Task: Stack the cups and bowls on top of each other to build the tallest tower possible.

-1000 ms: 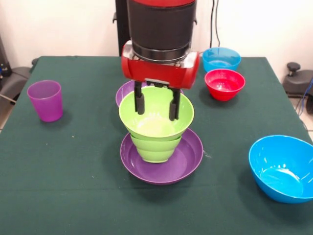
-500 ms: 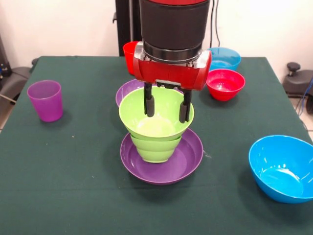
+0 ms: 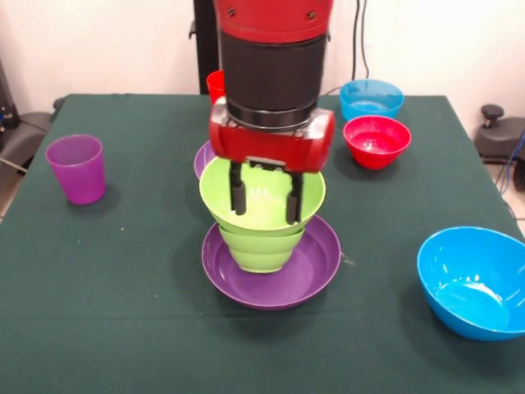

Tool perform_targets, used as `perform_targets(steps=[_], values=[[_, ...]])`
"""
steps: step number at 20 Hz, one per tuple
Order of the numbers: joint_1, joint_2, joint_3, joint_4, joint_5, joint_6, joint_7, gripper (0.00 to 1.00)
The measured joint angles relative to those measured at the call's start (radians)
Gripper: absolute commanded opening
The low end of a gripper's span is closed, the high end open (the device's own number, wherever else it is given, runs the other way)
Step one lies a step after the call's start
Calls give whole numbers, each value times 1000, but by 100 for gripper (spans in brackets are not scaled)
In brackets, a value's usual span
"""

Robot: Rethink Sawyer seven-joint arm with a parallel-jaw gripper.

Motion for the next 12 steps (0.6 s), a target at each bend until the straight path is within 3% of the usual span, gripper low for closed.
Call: perform_targets(steps=[12], values=[[-122, -19, 0, 228, -11, -198, 0, 100]])
